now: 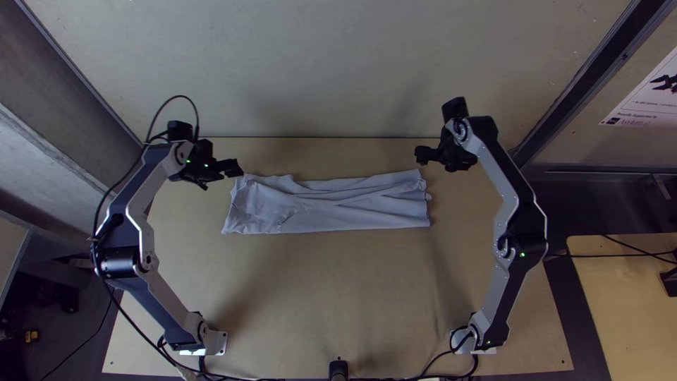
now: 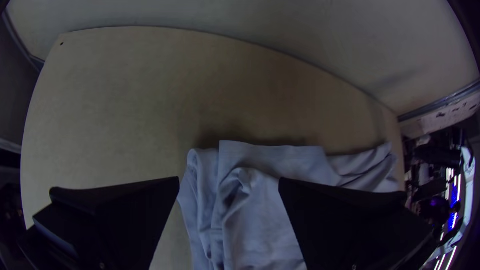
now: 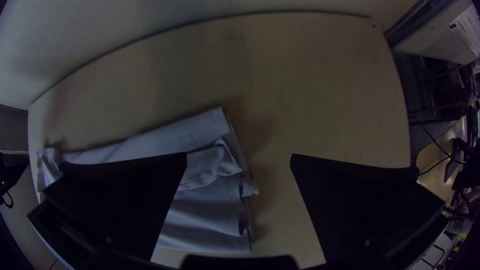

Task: Fold the t-shirt

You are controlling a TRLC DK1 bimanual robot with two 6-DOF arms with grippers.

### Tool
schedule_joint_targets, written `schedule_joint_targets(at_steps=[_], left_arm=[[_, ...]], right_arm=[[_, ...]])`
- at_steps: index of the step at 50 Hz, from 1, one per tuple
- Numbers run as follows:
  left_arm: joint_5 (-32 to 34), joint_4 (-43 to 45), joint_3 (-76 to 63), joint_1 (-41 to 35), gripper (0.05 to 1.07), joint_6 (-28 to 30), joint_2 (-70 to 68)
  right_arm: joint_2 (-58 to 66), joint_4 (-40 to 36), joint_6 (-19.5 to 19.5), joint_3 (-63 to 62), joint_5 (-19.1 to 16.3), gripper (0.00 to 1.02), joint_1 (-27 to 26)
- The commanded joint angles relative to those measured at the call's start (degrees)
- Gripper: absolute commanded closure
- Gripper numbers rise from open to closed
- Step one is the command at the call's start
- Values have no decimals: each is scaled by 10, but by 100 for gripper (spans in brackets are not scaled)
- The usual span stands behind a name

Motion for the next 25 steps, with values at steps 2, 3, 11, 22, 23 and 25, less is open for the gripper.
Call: schedule_joint_targets(at_steps=[2,3,11,22,23,25], left_arm=[[43,-37,0,31,9,-13,-30],[52,-42,0,36,9,-13,-32],[124,-104,-4,77,9,-8,-29],[227,-136,-39,134,9,26,-2],[236,-141,-39,138,9,27,7],[261,-159,-35,149,9,36,27]], right_arm=[[-47,-4,12,-21,5,3,-3],[-52,-5,12,-23,5,3,-3],[-77,-4,12,-46,6,3,-4],[-95,-4,11,-66,5,3,7],[-96,-4,11,-68,6,3,9],[-99,-4,11,-72,7,3,14]])
